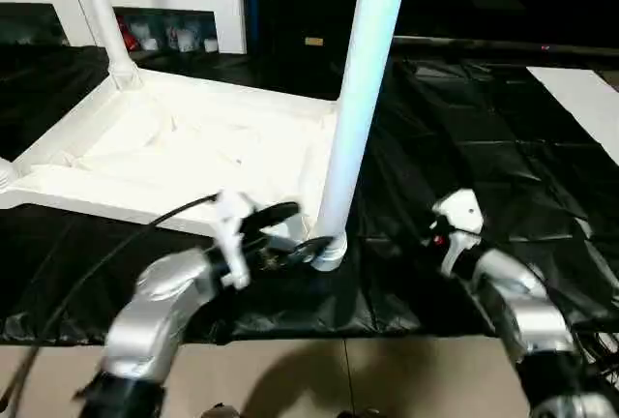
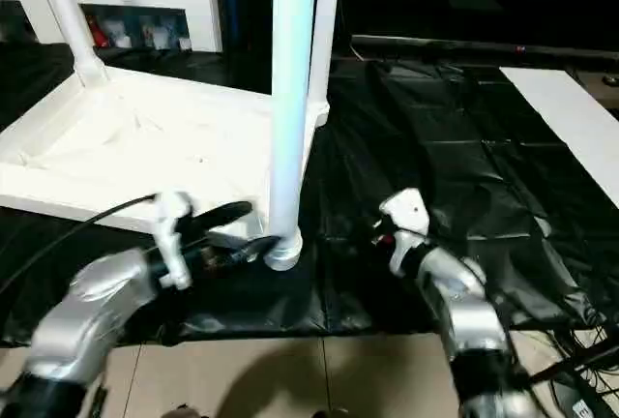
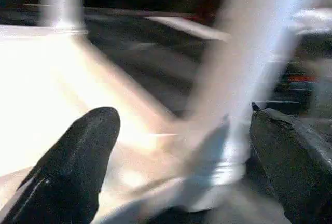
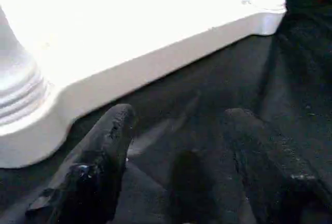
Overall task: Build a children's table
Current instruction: Rotate table base
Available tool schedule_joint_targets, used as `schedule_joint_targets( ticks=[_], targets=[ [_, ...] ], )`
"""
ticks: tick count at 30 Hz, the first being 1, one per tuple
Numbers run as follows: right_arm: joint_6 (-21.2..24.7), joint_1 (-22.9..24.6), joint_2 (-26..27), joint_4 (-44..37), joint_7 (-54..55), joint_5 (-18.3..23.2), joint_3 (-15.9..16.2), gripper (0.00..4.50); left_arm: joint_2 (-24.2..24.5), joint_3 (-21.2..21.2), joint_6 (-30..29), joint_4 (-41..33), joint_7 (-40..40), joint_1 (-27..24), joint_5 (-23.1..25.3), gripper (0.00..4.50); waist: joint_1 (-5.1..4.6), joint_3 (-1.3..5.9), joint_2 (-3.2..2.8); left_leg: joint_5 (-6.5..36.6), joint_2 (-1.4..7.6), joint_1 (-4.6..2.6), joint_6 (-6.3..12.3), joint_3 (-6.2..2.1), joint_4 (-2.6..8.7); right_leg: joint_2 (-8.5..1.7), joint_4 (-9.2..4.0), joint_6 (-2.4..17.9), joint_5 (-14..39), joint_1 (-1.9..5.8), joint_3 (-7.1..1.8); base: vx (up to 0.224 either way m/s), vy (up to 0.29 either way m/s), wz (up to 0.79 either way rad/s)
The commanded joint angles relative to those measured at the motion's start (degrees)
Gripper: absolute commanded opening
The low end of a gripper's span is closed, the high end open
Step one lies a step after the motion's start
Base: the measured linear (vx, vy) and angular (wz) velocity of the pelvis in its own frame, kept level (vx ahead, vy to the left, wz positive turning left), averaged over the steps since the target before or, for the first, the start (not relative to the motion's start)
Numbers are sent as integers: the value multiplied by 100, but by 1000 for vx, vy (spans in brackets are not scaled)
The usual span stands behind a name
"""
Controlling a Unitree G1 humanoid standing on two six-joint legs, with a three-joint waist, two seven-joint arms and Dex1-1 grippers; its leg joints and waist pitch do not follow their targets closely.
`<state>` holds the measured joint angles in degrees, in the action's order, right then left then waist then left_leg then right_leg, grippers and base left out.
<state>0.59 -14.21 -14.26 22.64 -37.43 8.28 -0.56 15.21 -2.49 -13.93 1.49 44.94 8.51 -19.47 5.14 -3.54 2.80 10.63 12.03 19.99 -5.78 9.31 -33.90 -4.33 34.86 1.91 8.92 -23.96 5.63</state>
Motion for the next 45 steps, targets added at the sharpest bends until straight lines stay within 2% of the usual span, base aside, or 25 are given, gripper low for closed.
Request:
schedule_joint_targets(
  ticks=[1,5,6,8,11,19,21,22,23,24,26,27,28,29,30,31,32,33,34,36,37,39,40,43,45],
  targets=[
    [252,170,61,-502,370,-44,3,311,59,338,-51,-137,-571,-27,257,450,0,327,-8,1826,55,1,191,2,418,-305,-651,74,3240,263,-224,0,0,0],
    [587,356,293,-923,941,-176,-78,311,-30,774,-4,-215,-1266,30,357,450,-4,319,15,1828,32,10,141,-4,414,-304,-691,-109,3445,250,-203,0,0,0],
    [704,514,513,-1201,1429,-272,-174,311,-184,1029,114,-271,-2188,82,764,450,-17,319,5,1850,38,19,96,-21,424,-290,-695,-174,3421,241,-195,0,0,0],
    [741,563,629,-1271,1667,-280,-237,311,-302,1098,174,-298,-2593,104,934,450,-23,342,6,1886,47,1,84,-32,427,-289,-686,-203,3254,240,-185,0,0,0],
    [812,491,735,-1168,1929,-248,-317,311,-416,967,80,-315,-2717,182,959,450,-15,368,-9,1781,87,12,108,-54,468,-293,-623,-13,2674,263,-218,0,0,0],
    [1017,380,688,-1261,2094,-365,-260,311,-517,631,-137,-240,-2868,364,1214,450,0,375,0,1603,44,73,145,-14,457,-350,-572,99,2365,317,-295,0,0,0],
    [1046,349,624,-1267,2164,-434,-251,311,-548,573,-129,-212,-2938,375,1281,450,55,387,56,1308,-6,137,411,33,396,-563,-614,144,2697,400,-415,0,0,0],
    [1109,332,533,-1242,2192,-513,-205,311,-517,474,-107,-235,-3013,383,1439,450,223,418,90,668,-79,538,1078,-218,179,-1164,-698,-66,2824,733,-314,0,0,0],
    [1076,334,524,-1224,2236,-525,-220,311,-481,413,-55,-227,-3052,390,1556,450,243,427,47,361,-43,510,1240,-313,-14,-1406,-803,98,2689,693,-266,-2,33,27],
    [1076,334,524,-1224,2236,-525,-220,311,-481,413,-55,-227,-3052,390,1556,450,249,426,3,194,-33,519,1293,-359,-26,-1402,-804,287,2543,697,-204,-10,71,50],
    [1055,302,595,-1194,2441,-391,-411,311,-542,450,-100,-201,-3141,409,1548,450,146,370,-166,90,9,363,1378,-444,298,-703,-591,774,2070,574,289,-10,70,53],
    [1055,302,595,-1194,2441,-391,-411,311,-542,450,-100,-201,-3141,409,1548,450,58,360,-256,270,44,275,1385,-531,366,-359,-389,850,1785,487,402,21,64,51],
    [1099,282,626,-1186,2488,-301,-502,311,-611,526,-162,-205,-3195,424,1447,450,-101,380,-334,1306,632,-25,467,-634,489,-142,-132,721,758,275,53,21,64,51],
    [1107,276,615,-1185,2491,-308,-506,311,-647,576,-249,-206,-3213,433,1365,450,-74,333,-353,1974,693,6,81,-599,616,-124,-111,695,698,265,6,4,36,43],
    [1095,274,574,-1182,2460,-375,-460,311,-619,553,-305,-188,-3230,448,1409,450,-73,276,-313,3202,655,-68,-422,-437,700,-93,-120,588,723,147,-67,-21,-35,45],
    [1090,280,559,-1184,2450,-392,-446,311,-598,524,-308,-185,-3220,445,1438,450,-40,241,-279,3941,485,-203,-585,-197,632,-75,-304,546,1279,25,-91,-21,-35,45],
    [1096,284,551,-1189,2451,-387,-440,311,-581,496,-291,-184,-3219,442,1469,450,-66,223,-193,4015,324,-243,-543,-99,511,-119,-473,495,1794,-10,-135,-5,-68,38],
    [1100,290,551,-1193,2453,-381,-439,311,-575,487,-285,-188,-3220,439,1479,450,-15,210,-60,3723,0,-258,-386,51,257,-327,-732,170,3393,-48,-195,0,0,0],
    [1103,302,547,-1197,2463,-371,-431,311,-565,466,-263,-194,-3207,437,1499,450,57,237,7,2939,-33,-177,-147,21,216,-588,-872,-256,4634,81,-281,0,0,0],
    [1103,305,547,-1198,2480,-373,-434,311,-551,449,-283,-194,-3203,440,1525,450,40,269,-27,2288,8,12,-137,-55,347,-584,-862,-460,4802,272,-219,0,0,0],
    [1097,306,557,-1197,2509,-378,-453,311,-507,394,-356,-182,-3165,445,1575,450,-1,299,-57,2208,57,108,-206,-97,451,-518,-771,-403,4217,347,-191,0,0,0],
    [1087,303,554,-1194,2515,-390,-461,311,-472,335,-371,-175,-3114,444,1617,450,-47,327,-115,2305,102,96,-242,-128,521,-451,-697,-220,3400,344,-190,0,0,0],
    [1071,298,537,-1191,2511,-413,-453,311,-428,251,-314,-172,-3023,440,1670,450,-74,327,-90,2341,99,109,-210,-134,536,-423,-661,-104,3050,338,-209,0,0,0],
    [1084,308,398,-1172,2454,-480,-392,311,-334,43,-212,-225,-2625,417,1600,450,-99,315,-102,2499,89,53,-160,-105,523,-414,-667,66,2963,285,-239,0,0,0],
    [1107,287,241,-1111,2335,-461,-395,311,-343,46,-305,-235,-1996,456,1035,450,-93,314,-92,2447,85,44,-119,-79,513,-419,-660,157,2891,275,-266,0,0,0]
  ],
)
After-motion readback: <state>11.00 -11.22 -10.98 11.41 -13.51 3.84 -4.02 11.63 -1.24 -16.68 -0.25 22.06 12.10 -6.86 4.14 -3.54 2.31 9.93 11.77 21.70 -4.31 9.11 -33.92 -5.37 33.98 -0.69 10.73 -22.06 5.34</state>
